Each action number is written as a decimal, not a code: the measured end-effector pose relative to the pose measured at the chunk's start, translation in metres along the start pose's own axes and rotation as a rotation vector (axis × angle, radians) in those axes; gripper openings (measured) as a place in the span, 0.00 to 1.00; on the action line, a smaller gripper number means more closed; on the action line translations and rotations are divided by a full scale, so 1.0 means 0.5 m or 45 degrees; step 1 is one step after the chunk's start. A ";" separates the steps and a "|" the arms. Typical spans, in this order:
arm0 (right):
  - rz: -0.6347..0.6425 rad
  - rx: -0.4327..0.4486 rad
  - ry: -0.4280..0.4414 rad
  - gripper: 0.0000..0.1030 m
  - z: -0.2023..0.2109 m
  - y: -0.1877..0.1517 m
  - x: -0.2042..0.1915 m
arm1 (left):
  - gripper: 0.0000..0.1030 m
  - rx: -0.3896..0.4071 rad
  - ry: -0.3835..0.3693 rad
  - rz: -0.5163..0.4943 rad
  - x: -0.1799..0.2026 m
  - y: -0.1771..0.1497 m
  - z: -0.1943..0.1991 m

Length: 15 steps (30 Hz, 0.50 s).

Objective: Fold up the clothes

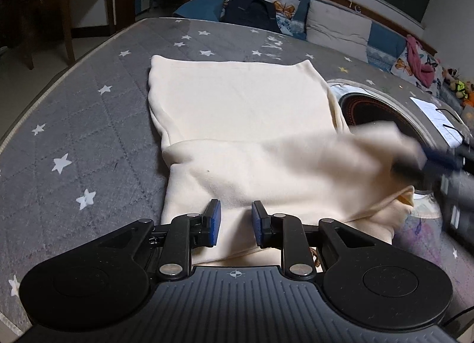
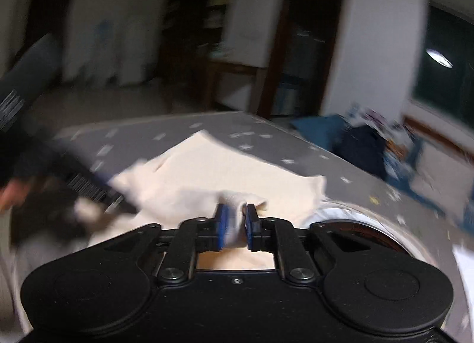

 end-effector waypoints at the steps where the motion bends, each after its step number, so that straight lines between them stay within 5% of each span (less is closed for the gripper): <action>1: 0.000 -0.024 0.009 0.31 0.000 -0.007 0.001 | 0.23 0.000 0.001 -0.002 0.001 -0.002 0.002; 12: -0.510 -0.076 0.151 0.31 -0.044 -0.005 0.129 | 0.24 -0.007 -0.005 -0.024 -0.014 -0.006 0.003; 15: -0.613 -0.083 0.138 0.20 -0.067 -0.005 0.160 | 0.24 -0.010 -0.004 -0.027 -0.010 -0.005 0.005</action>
Point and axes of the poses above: each gripper's, at about its wrist camera, not at the fingertips, and z roughly against the way its jaws point, x to its right, y to its top, the point moved 4 cm from there along -z, roughly the way its jaws point, and after that the axes turned 5 degrees about -x, right-handed, at the moved point
